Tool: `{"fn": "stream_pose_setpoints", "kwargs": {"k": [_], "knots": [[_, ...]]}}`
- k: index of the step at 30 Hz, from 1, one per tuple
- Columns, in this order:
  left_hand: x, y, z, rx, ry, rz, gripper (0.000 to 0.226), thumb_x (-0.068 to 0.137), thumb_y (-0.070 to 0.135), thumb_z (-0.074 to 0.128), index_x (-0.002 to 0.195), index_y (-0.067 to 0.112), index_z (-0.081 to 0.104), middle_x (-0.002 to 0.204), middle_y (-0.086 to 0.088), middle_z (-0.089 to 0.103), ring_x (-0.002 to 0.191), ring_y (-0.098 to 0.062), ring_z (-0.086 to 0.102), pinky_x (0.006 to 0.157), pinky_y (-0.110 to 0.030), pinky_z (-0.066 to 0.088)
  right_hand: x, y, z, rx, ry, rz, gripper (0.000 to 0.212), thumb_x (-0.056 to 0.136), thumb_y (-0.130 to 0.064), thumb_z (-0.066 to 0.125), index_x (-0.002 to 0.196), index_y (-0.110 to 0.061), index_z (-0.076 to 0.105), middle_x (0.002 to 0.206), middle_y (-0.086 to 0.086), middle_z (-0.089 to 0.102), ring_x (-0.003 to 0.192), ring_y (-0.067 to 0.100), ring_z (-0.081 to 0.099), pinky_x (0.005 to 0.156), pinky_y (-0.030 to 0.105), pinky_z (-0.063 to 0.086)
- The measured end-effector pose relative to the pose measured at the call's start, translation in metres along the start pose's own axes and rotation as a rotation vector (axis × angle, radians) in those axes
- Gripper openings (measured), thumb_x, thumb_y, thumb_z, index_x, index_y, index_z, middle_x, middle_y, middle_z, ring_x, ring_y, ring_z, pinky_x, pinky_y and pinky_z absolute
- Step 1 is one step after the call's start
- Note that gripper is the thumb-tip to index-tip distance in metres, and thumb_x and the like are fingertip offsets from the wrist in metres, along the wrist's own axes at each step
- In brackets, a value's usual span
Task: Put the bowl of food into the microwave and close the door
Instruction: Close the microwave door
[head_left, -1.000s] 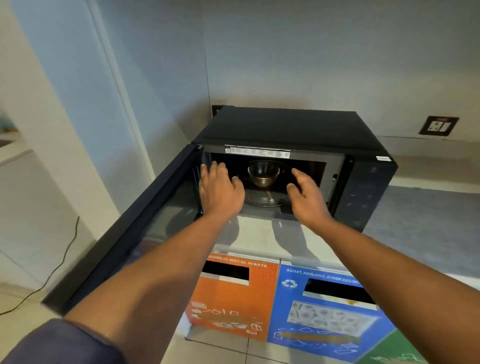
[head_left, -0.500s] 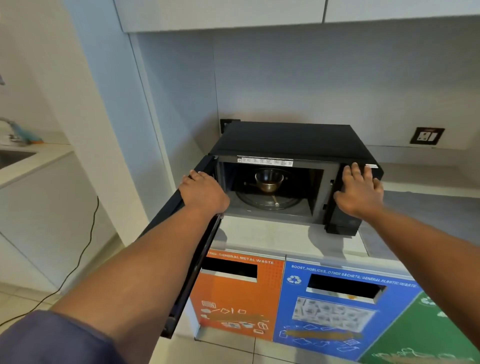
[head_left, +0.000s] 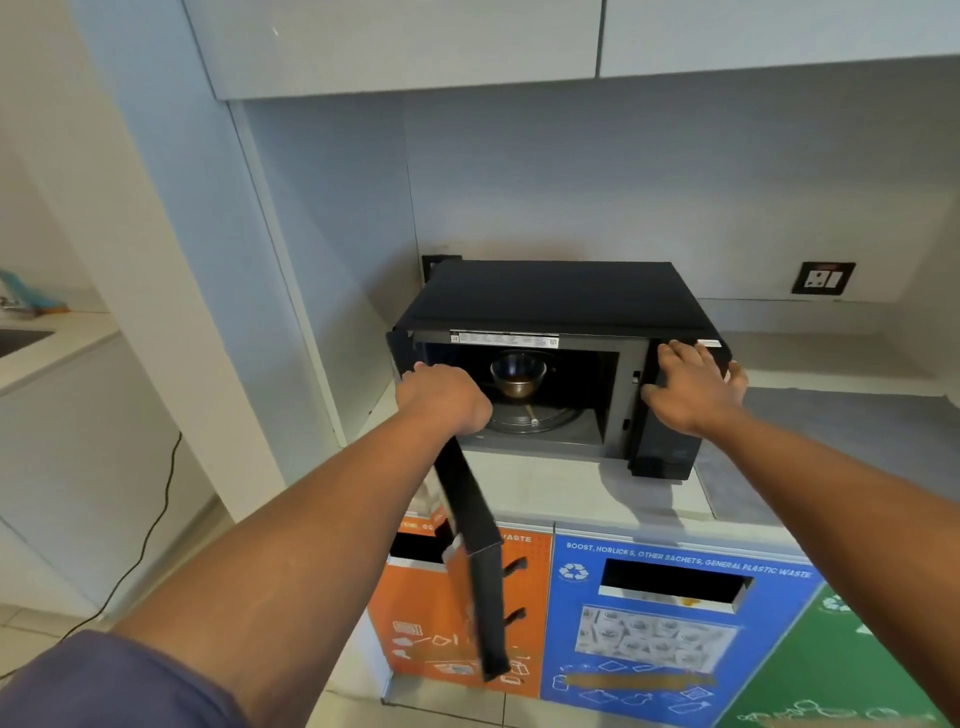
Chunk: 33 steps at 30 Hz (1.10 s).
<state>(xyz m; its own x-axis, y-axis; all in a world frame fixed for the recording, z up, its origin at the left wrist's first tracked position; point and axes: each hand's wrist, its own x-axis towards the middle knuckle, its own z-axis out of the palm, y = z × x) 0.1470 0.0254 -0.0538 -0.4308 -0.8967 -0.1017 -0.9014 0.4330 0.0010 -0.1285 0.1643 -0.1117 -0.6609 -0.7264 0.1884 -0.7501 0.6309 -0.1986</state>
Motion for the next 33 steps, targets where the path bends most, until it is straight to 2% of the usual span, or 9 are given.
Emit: {"fn": "stream_pose_setpoints", "kwargs": {"k": [4, 8, 12, 16, 18, 21, 24, 28, 33], "knots": [[0.01, 0.024, 0.011, -0.074, -0.02, 0.025, 0.076, 0.097, 0.041, 0.035, 0.16, 0.003, 0.019, 0.17, -0.021, 0.003, 0.155, -0.041, 0.009, 0.122, -0.049, 0.019, 0.0, -0.006, -0.004, 0.072, 0.041, 0.036, 0.072, 0.093, -0.063, 0.046, 0.153, -0.024, 0.041, 0.165, 0.002, 0.034, 0.152, 0.029, 0.025, 0.117, 0.064, 0.014], [0.027, 0.051, 0.026, -0.187, 0.02, 0.239, 0.068, 0.101, 0.051, 0.02, 0.163, 0.024, 0.015, 0.173, -0.008, -0.005, 0.157, -0.036, -0.01, 0.124, -0.051, -0.001, 0.0, -0.002, -0.007, 0.163, 0.048, 0.029, 0.083, 0.092, -0.076, 0.032, 0.156, -0.023, 0.04, 0.168, 0.001, 0.03, 0.155, 0.026, 0.02, 0.119, 0.06, 0.011], [0.045, 0.074, 0.036, -0.204, 0.106, 0.545, 0.07, 0.098, 0.068, 0.011, 0.161, 0.038, 0.018, 0.173, 0.004, 0.003, 0.158, -0.028, -0.01, 0.124, -0.048, 0.0, 0.005, 0.005, -0.01, 0.314, 0.048, -0.007, 0.1, 0.082, -0.086, 0.016, 0.158, -0.024, 0.037, 0.17, -0.004, 0.025, 0.158, 0.015, 0.008, 0.122, 0.052, -0.002], [0.059, 0.102, 0.041, -0.128, 0.148, 0.72, 0.079, 0.091, 0.079, 0.01, 0.16, 0.04, 0.014, 0.172, 0.007, 0.005, 0.158, -0.026, -0.007, 0.124, -0.051, 0.003, 0.009, 0.019, -0.002, 0.395, 0.046, -0.09, 0.108, 0.077, -0.091, 0.014, 0.159, -0.025, 0.034, 0.17, -0.004, 0.024, 0.158, 0.012, 0.005, 0.123, 0.044, -0.006], [0.069, 0.114, 0.041, -0.089, 0.182, 0.736, 0.072, 0.098, 0.07, 0.018, 0.161, 0.037, 0.013, 0.172, 0.004, 0.006, 0.158, -0.027, -0.003, 0.124, -0.052, 0.006, 0.013, 0.027, 0.003, 0.346, 0.071, -0.162, 0.103, 0.081, -0.088, 0.019, 0.159, -0.023, 0.033, 0.17, -0.002, 0.025, 0.158, 0.013, 0.006, 0.124, 0.042, -0.002], [0.085, 0.126, 0.041, -0.072, 0.234, 0.722, 0.062, 0.105, 0.055, 0.026, 0.162, 0.034, 0.012, 0.172, 0.002, 0.01, 0.158, -0.029, 0.004, 0.124, -0.052, 0.011, 0.019, 0.037, 0.015, 0.116, 0.142, -0.265, 0.088, 0.092, -0.076, 0.024, 0.16, -0.02, 0.032, 0.169, 0.0, 0.028, 0.158, 0.018, 0.013, 0.124, 0.04, 0.005], [0.096, 0.133, 0.043, -0.073, 0.278, 0.699, 0.061, 0.107, 0.05, 0.029, 0.162, 0.033, 0.011, 0.172, 0.002, 0.011, 0.158, -0.029, 0.006, 0.124, -0.052, 0.013, 0.023, 0.038, 0.025, -0.02, 0.24, -0.281, 0.07, 0.102, -0.061, 0.031, 0.158, -0.019, 0.037, 0.165, 0.002, 0.038, 0.155, 0.021, 0.025, 0.122, 0.039, 0.013], [0.109, 0.14, 0.048, -0.079, 0.331, 0.691, 0.061, 0.106, 0.048, 0.034, 0.162, 0.033, 0.012, 0.172, 0.001, 0.014, 0.158, -0.029, 0.009, 0.124, -0.052, 0.017, 0.027, 0.032, 0.03, -0.051, 0.351, -0.252, 0.057, 0.104, -0.049, 0.044, 0.149, -0.015, 0.051, 0.153, 0.007, 0.054, 0.147, 0.026, 0.043, 0.119, 0.045, 0.03], [0.119, 0.143, 0.051, -0.082, 0.372, 0.695, 0.061, 0.106, 0.048, 0.037, 0.161, 0.032, 0.015, 0.171, 0.0, 0.018, 0.157, -0.028, 0.015, 0.123, -0.05, 0.02, 0.028, 0.023, 0.026, -0.033, 0.351, -0.216, 0.051, 0.105, -0.041, 0.049, 0.146, -0.013, 0.056, 0.15, 0.009, 0.057, 0.144, 0.028, 0.046, 0.12, 0.046, 0.03]]}}
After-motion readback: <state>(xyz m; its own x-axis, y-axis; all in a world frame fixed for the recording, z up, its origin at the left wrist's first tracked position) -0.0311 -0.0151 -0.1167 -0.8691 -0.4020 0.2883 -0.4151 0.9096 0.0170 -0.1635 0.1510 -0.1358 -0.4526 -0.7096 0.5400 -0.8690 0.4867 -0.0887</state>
